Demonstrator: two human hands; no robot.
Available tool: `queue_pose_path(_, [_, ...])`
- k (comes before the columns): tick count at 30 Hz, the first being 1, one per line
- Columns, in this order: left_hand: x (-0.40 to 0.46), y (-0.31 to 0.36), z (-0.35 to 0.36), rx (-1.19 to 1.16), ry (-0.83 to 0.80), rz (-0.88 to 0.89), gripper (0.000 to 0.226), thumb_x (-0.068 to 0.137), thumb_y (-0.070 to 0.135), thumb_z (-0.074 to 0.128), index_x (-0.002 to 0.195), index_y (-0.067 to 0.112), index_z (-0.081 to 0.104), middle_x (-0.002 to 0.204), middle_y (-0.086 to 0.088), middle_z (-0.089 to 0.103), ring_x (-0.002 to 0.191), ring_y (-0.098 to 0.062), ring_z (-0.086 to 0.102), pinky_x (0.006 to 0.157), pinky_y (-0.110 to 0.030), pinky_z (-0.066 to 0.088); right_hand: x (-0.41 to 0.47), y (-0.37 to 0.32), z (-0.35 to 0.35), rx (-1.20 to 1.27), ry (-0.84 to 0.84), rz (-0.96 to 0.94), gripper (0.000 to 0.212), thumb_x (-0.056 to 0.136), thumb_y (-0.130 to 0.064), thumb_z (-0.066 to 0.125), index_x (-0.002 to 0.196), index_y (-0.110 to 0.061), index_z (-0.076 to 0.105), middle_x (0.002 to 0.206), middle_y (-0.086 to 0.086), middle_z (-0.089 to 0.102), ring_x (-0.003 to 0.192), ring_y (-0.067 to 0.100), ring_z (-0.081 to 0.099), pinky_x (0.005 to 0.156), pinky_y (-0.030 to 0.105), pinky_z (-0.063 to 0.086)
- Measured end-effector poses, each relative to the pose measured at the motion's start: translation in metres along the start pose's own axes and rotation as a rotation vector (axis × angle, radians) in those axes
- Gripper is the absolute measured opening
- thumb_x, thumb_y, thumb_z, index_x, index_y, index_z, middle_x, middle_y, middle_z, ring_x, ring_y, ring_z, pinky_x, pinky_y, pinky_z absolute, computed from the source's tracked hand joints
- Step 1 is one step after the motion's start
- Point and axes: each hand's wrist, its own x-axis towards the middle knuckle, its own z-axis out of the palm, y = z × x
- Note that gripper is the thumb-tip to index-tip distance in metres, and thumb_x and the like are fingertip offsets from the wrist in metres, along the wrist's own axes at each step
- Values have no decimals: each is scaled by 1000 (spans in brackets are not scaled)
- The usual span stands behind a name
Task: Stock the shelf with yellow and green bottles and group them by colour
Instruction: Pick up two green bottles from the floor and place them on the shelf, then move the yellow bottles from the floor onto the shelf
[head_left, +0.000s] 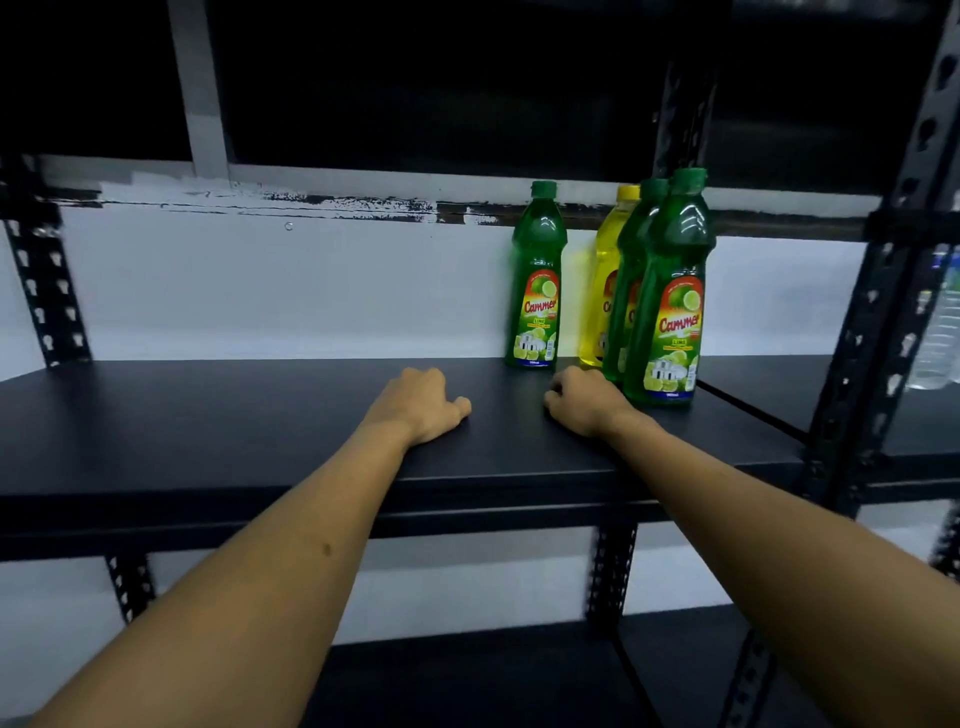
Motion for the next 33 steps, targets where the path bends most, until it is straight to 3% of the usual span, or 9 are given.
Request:
queue_pose_path(5, [-42,9,-13,71,-14,-39,34,90,43,49,78,11,52,85,-9,55,74,-28,54,65,-35,45,-63,-16,-15,-89,28,60,28,92,-33,45,99,-9,58,99,11,57,88,34,56,76,39,49])
queue_pose_path(10, [-110,21,-9,100,294,47,33,93,33,41,80,9,60,83,-10,62,75,-35,58,65,-37,49,-131,-24,6,-13,355,-63,31,95,-27,40,82,-11,64,83,9,63,80,33,56,70,35,37])
queue_pose_path(13, [-146,18,23,166,588,213,32,92,26,40,86,8,66,88,-13,68,84,-35,64,79,-40,47,-164,-21,46,11,607,-199,34,91,-21,48,116,-7,66,128,16,61,128,33,49,106,43,34])
queue_pose_path(15, [-166,10,51,251,645,224,47,86,25,51,127,2,58,131,-23,56,125,-38,51,109,-48,35,-180,-17,75,-12,600,-194,63,85,-19,57,144,-3,42,156,19,30,147,35,22,117,50,23])
queue_pose_path(18, [-198,-3,96,243,536,172,80,80,17,60,150,1,26,158,-28,10,148,-41,8,119,-53,20,-202,-13,114,41,566,-176,74,83,-14,59,149,0,29,161,22,7,150,38,6,114,55,28])
queue_pose_path(20, [-220,-13,130,207,415,121,78,81,16,62,150,2,27,159,-28,5,148,-42,6,117,-53,26,-215,-5,143,56,478,-158,68,84,-12,60,146,0,35,161,24,7,149,39,9,114,54,29])
queue_pose_path(25, [-279,-48,214,129,-190,-192,69,92,29,54,151,10,25,159,-22,10,148,-36,12,113,-43,35,-259,41,218,82,62,-4,55,88,-16,57,141,-3,45,157,21,23,146,36,22,109,47,39])
queue_pose_path(28, [-304,-70,256,57,-507,-401,61,93,37,55,146,13,35,152,-16,29,139,-35,32,104,-43,42,-291,82,263,110,-257,240,54,91,-22,55,142,-7,44,155,17,29,145,32,25,108,44,39])
queue_pose_path(33, [-342,-90,315,-73,-758,-624,48,88,40,60,124,8,56,131,-19,57,118,-38,55,90,-38,48,-364,137,325,203,-606,762,50,81,-33,65,122,-8,49,129,21,54,122,38,51,94,40,45])
